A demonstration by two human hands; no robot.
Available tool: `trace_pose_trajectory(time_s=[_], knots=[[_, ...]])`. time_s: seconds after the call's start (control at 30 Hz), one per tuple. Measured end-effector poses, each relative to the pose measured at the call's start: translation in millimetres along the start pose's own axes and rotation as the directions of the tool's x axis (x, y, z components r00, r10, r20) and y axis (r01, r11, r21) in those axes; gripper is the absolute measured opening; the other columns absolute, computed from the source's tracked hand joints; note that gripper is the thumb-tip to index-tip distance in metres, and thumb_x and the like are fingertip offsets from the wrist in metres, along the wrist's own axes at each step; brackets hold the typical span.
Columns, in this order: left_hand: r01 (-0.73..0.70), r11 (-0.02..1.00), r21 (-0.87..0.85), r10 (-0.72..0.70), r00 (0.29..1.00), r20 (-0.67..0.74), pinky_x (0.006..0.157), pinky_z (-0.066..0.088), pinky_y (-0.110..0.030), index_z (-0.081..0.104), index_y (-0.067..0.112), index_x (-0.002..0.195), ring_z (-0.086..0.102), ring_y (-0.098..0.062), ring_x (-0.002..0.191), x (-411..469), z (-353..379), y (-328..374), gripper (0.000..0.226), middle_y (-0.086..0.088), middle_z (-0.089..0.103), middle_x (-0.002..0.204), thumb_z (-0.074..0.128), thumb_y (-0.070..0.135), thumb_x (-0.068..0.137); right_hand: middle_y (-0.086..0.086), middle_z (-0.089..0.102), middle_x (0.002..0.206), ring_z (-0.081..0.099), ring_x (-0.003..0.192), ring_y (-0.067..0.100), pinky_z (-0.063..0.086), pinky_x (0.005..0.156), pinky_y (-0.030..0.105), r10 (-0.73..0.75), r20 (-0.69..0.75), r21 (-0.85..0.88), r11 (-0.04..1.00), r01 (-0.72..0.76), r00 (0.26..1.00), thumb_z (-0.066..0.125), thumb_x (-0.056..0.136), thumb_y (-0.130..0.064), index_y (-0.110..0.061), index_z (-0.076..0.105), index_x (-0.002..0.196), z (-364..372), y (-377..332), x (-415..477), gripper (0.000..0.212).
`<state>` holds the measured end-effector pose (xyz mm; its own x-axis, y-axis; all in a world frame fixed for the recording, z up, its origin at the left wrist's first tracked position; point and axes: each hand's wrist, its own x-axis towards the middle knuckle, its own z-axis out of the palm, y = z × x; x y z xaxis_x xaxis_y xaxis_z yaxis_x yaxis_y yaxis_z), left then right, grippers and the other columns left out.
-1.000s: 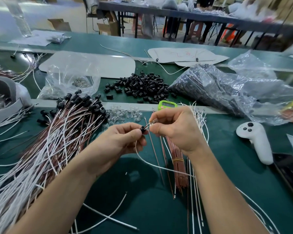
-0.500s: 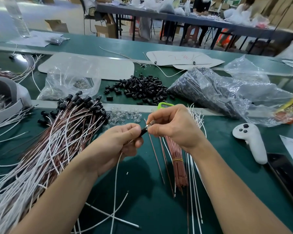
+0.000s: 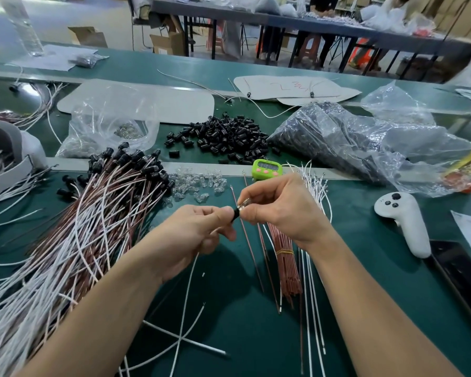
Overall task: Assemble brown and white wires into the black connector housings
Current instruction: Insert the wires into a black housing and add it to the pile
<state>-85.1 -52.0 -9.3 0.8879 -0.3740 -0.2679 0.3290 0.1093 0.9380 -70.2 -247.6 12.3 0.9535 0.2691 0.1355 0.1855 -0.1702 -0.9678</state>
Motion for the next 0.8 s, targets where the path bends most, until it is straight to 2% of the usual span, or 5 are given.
trace_pose_trajectory(time_s=[0.1,0.3,0.47,0.57,0.8], knots=[[-0.077,0.995,0.059,0.082,0.994,-0.077,0.042,0.023,-0.016,0.069,0.021,0.063,0.029,-0.008,0.044,-0.9,1.0,1.2,0.023,-0.004,0.062,0.061,0.076,0.04,0.072,0.008,0.073,0.068,0.064,0.059,0.017,0.055,0.06,0.029,0.006,0.008,-0.021,1.0,-0.006,1.0,0.08,0.07,0.002,-0.008,0.078,0.081,2.2,0.4,-1.7,0.014],[-0.126,0.989,0.079,0.138,0.978,-0.159,0.042,0.022,-0.016,0.067,0.026,0.053,0.027,-0.008,0.044,1.6,1.9,-1.7,0.033,0.001,0.056,0.055,0.073,0.026,0.086,0.016,0.075,0.074,0.069,0.063,0.02,0.057,0.064,0.032,-0.019,0.009,-0.021,1.0,0.019,1.0,0.074,0.075,0.008,-0.009,0.077,0.085,4.0,0.8,-5.2,0.02],[-0.153,0.988,-0.021,0.149,0.98,-0.132,0.043,0.025,-0.014,0.071,0.022,0.064,0.031,-0.006,0.044,3.5,4.5,-2.7,0.016,0.001,0.055,0.057,0.073,0.035,0.073,0.012,0.076,0.071,0.072,0.06,0.02,0.055,0.055,0.023,0.01,-0.034,0.116,0.993,-0.006,0.999,0.072,0.079,0.006,-0.013,0.082,0.083,5.7,-1.1,-5.0,0.022],[-0.109,0.993,-0.046,0.103,0.989,-0.108,0.045,0.036,-0.014,0.073,0.008,0.086,0.045,-0.009,0.048,4.8,7.5,-6.5,0.029,-0.004,0.065,0.065,0.069,0.037,0.079,0.011,0.076,0.069,0.07,0.058,0.02,0.055,0.054,0.024,0.016,-0.066,0.1,0.995,-0.01,0.998,0.069,0.084,0.016,-0.014,0.082,0.082,7.0,0.5,-4.1,0.033],[-0.097,0.993,0.06,0.105,0.985,-0.139,0.038,0.022,-0.013,0.071,0.009,0.077,0.028,-0.005,0.038,3.7,2.9,-5.5,0.029,0.004,0.044,0.046,0.07,0.037,0.083,0.012,0.076,0.071,0.072,0.058,0.018,0.056,0.056,0.023,0.083,-0.062,0.11,0.991,-0.076,0.995,0.068,0.086,0.015,-0.013,0.082,0.084,9.7,0.5,-6.8,0.032]])
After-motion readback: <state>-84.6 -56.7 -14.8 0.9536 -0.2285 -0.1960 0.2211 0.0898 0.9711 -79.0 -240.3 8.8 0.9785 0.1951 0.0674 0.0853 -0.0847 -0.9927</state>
